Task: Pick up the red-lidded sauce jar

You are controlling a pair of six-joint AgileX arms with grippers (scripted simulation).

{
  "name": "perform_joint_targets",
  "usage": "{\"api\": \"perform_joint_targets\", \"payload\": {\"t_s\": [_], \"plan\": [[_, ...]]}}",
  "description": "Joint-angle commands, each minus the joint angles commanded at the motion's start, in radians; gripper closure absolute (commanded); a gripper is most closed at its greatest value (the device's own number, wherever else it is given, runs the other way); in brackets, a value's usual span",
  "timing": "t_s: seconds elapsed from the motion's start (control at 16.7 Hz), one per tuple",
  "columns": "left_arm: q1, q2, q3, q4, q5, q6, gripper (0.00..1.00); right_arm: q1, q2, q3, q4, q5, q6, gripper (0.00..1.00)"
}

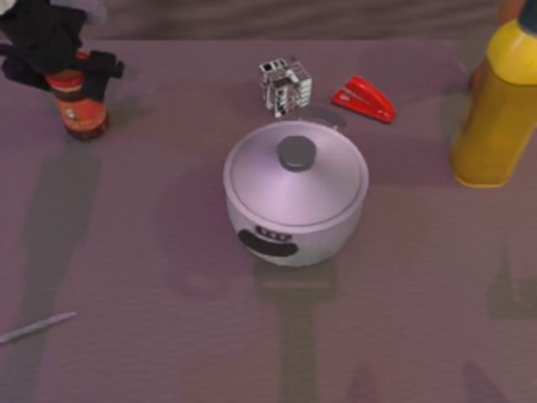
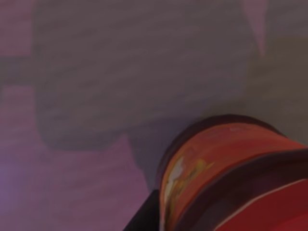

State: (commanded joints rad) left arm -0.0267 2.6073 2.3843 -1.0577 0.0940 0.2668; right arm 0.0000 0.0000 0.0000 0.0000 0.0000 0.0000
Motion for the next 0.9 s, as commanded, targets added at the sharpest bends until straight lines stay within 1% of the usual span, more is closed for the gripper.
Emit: {"api": "perform_joint_targets", "payload": {"t_s": [0.6,0.72,0.9], "plan": [[0.003,-0.015,-0.015,0.0,-0.001,0.0,1.0,0.0,0.0,0.0,0.0,0.0,0.0,0.0],[0.006,-0.073,-0.073,0.0,-0.003,0.0,1.0,0.0,0.0,0.0,0.0,0.0,0.0,0.0],[0.011,-0.229,-0.223,-0.002,-0.005,0.001,1.0,0.0,0.0,0.0,0.0,0.0,0.0,0.0]]}}
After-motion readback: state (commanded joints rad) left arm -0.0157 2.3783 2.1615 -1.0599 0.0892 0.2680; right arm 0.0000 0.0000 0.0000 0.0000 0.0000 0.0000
